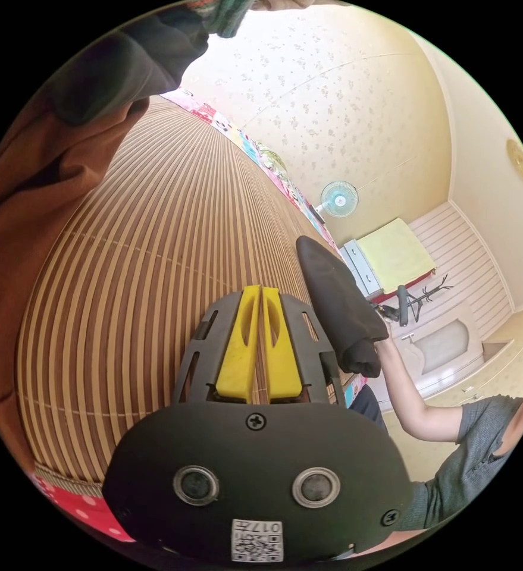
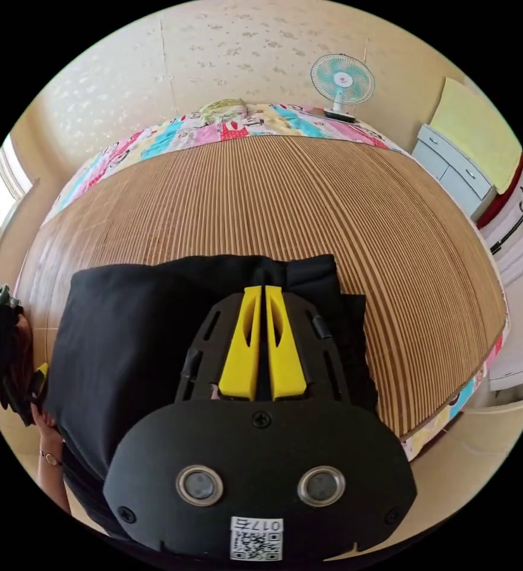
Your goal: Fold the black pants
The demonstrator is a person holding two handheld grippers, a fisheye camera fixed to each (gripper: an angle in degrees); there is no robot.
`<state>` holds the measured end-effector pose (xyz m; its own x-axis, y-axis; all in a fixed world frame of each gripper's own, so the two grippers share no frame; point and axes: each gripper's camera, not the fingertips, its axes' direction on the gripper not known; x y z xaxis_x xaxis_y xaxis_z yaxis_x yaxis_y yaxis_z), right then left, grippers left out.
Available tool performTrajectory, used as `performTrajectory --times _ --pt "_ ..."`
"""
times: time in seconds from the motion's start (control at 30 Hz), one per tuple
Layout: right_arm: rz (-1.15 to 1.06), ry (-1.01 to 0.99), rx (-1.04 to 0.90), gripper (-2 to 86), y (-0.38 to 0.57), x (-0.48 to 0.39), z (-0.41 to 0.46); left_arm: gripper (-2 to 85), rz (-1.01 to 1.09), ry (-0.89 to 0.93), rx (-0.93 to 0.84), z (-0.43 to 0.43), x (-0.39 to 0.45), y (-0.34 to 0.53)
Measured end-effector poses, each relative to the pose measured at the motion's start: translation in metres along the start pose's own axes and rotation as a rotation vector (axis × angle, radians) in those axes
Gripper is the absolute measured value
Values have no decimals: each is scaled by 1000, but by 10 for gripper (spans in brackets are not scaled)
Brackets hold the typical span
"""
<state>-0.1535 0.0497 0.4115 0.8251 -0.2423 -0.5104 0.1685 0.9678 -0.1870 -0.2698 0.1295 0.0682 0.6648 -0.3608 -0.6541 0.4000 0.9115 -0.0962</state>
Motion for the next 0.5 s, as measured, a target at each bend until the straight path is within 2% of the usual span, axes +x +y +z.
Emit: performTrajectory --times 0.07,0.13,0.2,0.33,0.43,0.47,0.5 --pt "9 -173 77 16 -4 15 -33 -10 1 -1 0 3 1 -3" --pt "-23 -536 208 11 -2 33 -93 -10 1 -1 1 7 2 -7" --pt "-124 -766 295 9 8 36 -143 -10 1 -1 0 10 3 -10" --pt "-322 -1096 478 8 76 65 -242 -10 0 4 3 18 6 -17" --pt "-311 -1213 542 8 132 139 -262 -10 2 1 3 25 10 -22" --pt "-271 -1187 543 8 143 157 -262 -10 2 1 3 27 10 -23" --pt "-128 -1090 498 8 161 193 -255 -10 2 1 3 30 12 -26"
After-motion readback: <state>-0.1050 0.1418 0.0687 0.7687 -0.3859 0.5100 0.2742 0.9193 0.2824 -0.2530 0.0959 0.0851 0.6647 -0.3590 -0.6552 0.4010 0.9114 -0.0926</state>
